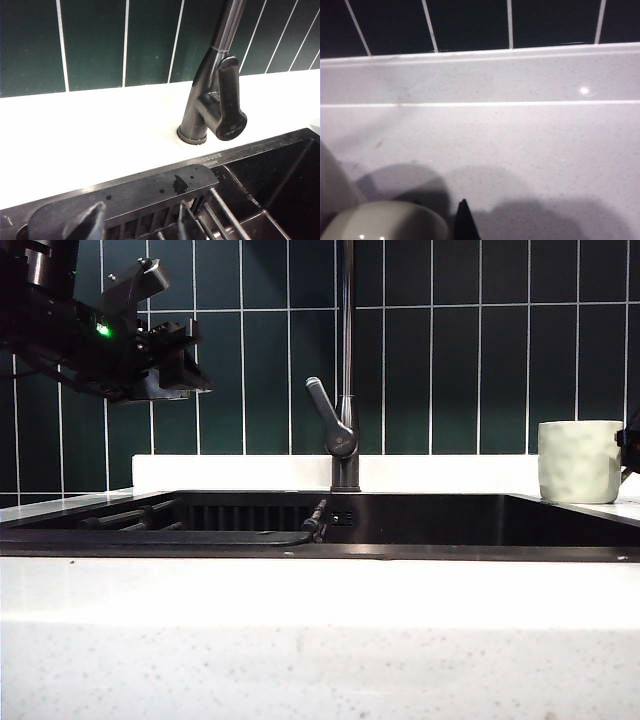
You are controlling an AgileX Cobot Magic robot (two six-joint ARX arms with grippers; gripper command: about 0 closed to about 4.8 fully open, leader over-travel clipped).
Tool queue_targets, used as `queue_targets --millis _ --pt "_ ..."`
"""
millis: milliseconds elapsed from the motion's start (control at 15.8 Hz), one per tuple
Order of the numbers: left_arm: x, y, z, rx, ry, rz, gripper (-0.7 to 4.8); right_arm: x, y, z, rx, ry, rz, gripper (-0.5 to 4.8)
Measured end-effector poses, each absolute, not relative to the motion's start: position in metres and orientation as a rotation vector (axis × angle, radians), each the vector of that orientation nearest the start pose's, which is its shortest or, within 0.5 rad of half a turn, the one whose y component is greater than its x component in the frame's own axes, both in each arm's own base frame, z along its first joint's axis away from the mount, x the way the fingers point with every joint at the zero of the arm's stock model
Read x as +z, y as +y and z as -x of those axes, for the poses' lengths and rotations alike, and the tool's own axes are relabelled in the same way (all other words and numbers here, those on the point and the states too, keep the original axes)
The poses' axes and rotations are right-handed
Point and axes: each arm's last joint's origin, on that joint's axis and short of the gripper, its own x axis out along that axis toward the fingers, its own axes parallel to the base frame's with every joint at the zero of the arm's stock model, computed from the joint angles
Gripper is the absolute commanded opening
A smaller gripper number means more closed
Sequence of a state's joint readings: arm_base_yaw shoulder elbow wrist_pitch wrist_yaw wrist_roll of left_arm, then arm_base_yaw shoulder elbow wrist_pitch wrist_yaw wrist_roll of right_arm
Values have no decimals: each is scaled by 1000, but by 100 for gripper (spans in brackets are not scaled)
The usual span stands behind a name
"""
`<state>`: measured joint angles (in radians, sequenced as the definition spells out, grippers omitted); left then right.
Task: Pick up the mug next to the sink, go to the faucet to get some water, pour the water into the sink, and finally put the mug back to its place.
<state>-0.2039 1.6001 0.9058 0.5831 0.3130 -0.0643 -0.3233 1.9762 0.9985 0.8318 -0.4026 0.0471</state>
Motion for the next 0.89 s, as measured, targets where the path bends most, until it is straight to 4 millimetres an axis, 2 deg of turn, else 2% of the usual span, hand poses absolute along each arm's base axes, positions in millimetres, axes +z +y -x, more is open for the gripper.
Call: queue_targets --millis 317,571,888 --pt "246 -80 -340 -513 129 69 183 167 -118 -387 77 113 -110 -1" --pt "246 -80 -340 -513 129 69 183 183 -123 -382 78 72 -99 -1" --pt "246 -80 -340 -514 129 69 183 184 -125 -379 87 87 -107 11"
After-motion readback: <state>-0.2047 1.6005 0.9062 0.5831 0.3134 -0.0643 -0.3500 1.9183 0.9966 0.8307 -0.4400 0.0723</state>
